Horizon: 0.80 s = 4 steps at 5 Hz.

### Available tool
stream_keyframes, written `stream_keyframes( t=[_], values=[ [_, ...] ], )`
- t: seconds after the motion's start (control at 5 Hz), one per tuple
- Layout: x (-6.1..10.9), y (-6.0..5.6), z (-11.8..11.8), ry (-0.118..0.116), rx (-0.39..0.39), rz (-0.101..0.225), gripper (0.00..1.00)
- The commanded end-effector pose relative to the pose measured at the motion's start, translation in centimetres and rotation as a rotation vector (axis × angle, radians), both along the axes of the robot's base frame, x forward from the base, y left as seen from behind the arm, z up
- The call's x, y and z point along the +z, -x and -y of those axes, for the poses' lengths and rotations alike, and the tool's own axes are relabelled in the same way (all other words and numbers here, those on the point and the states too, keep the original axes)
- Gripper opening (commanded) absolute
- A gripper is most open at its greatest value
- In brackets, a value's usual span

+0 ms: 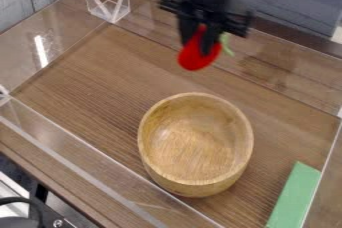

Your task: Move the red object to the left side of the table

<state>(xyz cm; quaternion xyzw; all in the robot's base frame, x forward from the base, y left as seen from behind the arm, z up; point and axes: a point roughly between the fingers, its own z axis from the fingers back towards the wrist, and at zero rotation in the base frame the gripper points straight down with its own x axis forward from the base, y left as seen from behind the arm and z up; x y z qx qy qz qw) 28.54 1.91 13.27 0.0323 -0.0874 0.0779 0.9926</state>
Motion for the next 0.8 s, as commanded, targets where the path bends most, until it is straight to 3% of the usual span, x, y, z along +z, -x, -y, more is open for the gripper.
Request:
stream_keyframes(
  t=[0.0,0.2,0.6],
  values=[
    [1.1,-0.5,-3.8,-0.028,0.033,0.034,0.0],
    [0.5,-1.1,-6.5,-0.044,0.07,0.023,0.0],
    [-1.8,-1.2,-8.3,-0.058,-0.006,0.006,0.0]
  ],
)
